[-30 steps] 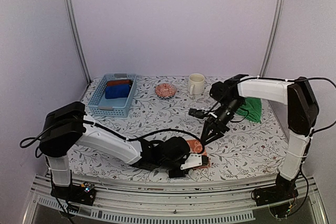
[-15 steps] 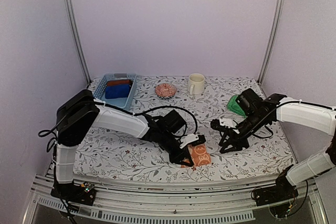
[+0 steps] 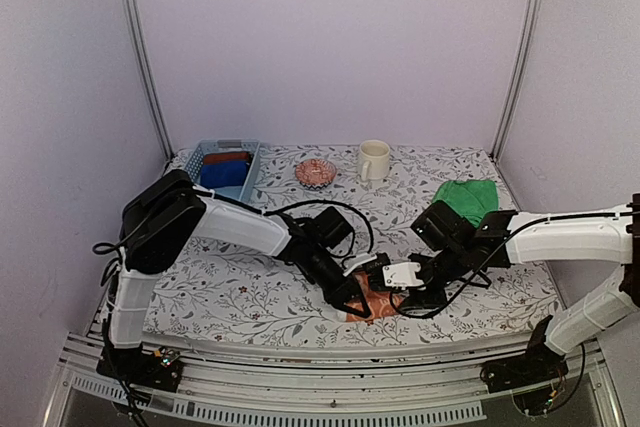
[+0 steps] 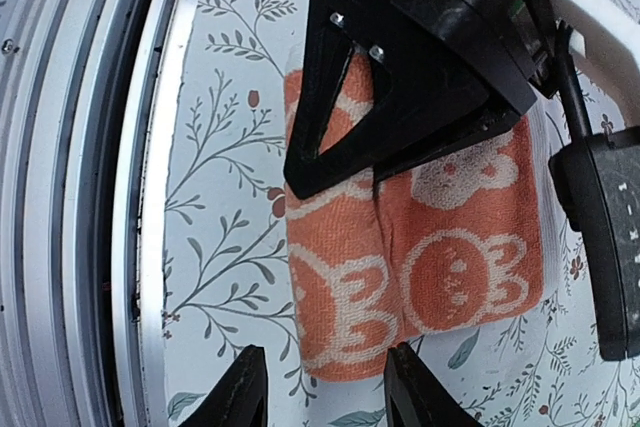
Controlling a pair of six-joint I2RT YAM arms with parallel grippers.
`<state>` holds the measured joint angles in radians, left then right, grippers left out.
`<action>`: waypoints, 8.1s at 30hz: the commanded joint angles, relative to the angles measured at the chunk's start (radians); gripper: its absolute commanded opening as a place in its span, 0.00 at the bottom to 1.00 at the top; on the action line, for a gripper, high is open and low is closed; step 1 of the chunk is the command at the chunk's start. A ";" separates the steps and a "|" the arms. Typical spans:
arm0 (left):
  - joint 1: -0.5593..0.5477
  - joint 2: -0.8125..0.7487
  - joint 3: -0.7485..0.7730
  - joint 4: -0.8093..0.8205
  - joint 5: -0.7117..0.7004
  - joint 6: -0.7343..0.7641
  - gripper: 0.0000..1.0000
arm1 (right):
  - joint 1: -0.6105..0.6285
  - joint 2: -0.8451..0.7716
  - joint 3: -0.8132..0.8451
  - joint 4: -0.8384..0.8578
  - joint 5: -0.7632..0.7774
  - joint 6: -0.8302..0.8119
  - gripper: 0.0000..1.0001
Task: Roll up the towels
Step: Roll the towel at the center of the board.
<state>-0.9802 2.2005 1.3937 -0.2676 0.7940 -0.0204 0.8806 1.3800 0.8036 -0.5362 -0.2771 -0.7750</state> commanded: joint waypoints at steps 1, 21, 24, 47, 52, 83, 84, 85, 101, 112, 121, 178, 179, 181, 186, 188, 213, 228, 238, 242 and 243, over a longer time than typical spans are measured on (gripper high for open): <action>0.015 0.071 -0.012 -0.111 0.006 -0.027 0.05 | 0.038 0.046 -0.002 0.121 0.103 -0.004 0.43; 0.026 0.079 0.004 -0.118 0.001 -0.043 0.07 | 0.107 0.215 -0.017 0.231 0.162 -0.024 0.44; 0.028 0.075 0.006 -0.125 -0.011 -0.041 0.09 | 0.111 0.241 -0.014 0.216 0.157 -0.022 0.35; 0.030 -0.622 -0.570 0.416 -0.603 -0.137 0.44 | -0.063 0.458 0.120 -0.067 -0.263 -0.029 0.08; -0.011 -0.730 -0.644 0.471 -0.749 -0.047 0.46 | -0.112 0.538 0.172 -0.133 -0.343 -0.043 0.08; -0.326 -0.398 -0.484 0.449 -0.899 0.467 0.42 | -0.133 0.783 0.312 -0.298 -0.407 -0.052 0.09; -0.327 -0.379 -0.471 0.444 -0.910 0.474 0.42 | -0.133 0.782 0.313 -0.298 -0.406 -0.052 0.10; -0.326 -0.362 -0.459 0.442 -0.927 0.479 0.42 | -0.133 0.781 0.313 -0.298 -0.407 -0.052 0.10; -0.333 -0.245 -0.391 0.350 -1.013 0.456 0.20 | -0.145 0.612 0.396 -0.470 -0.524 -0.061 0.30; -0.329 -0.258 -0.318 0.125 -0.853 0.361 0.09 | -0.305 0.373 0.568 -0.601 -0.571 -0.048 0.40; -0.263 -0.112 -0.112 -0.087 -0.636 0.213 0.08 | -0.378 0.151 0.357 -0.345 -0.353 0.168 0.39; 0.072 -0.234 -0.058 -0.088 -0.423 -0.133 0.48 | 0.022 0.183 -0.041 -0.006 -0.092 0.022 0.21; 0.072 -0.292 -0.116 -0.039 -0.450 -0.144 0.49 | 0.001 0.206 0.004 -0.052 -0.136 0.022 0.21; 0.068 -0.385 -0.227 0.053 -0.489 -0.166 0.50 | -0.050 0.267 0.076 -0.124 -0.220 0.019 0.20; -0.033 -0.605 -0.498 0.294 -0.732 -0.083 0.51 | -0.167 0.452 0.249 -0.295 -0.375 -0.003 0.20; -0.099 -0.650 -0.563 0.373 -0.825 0.006 0.51 | -0.201 0.524 0.301 -0.356 -0.418 -0.020 0.20; -0.239 -0.109 -0.101 0.111 -0.792 0.408 0.41 | -0.268 0.696 0.478 -0.530 -0.499 -0.069 0.25; -0.120 -0.032 0.044 -0.169 -0.406 0.149 0.21 | -0.280 0.058 0.202 -0.243 -0.283 0.060 0.40; 0.004 0.123 0.200 -0.264 -0.133 -0.058 0.19 | -0.143 -0.055 -0.044 -0.059 -0.035 0.004 0.39; 0.019 0.141 0.222 -0.259 -0.086 -0.088 0.19 | -0.122 -0.053 -0.056 -0.028 -0.039 0.005 0.41; 0.024 0.149 0.228 -0.260 -0.069 -0.096 0.19 | -0.109 -0.057 -0.058 -0.015 -0.038 0.006 0.42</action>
<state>-0.9741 2.2833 1.6169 -0.4377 0.7033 -0.0483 0.7464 1.3338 0.7536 -0.6361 -0.3557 -0.7631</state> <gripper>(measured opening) 0.192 0.410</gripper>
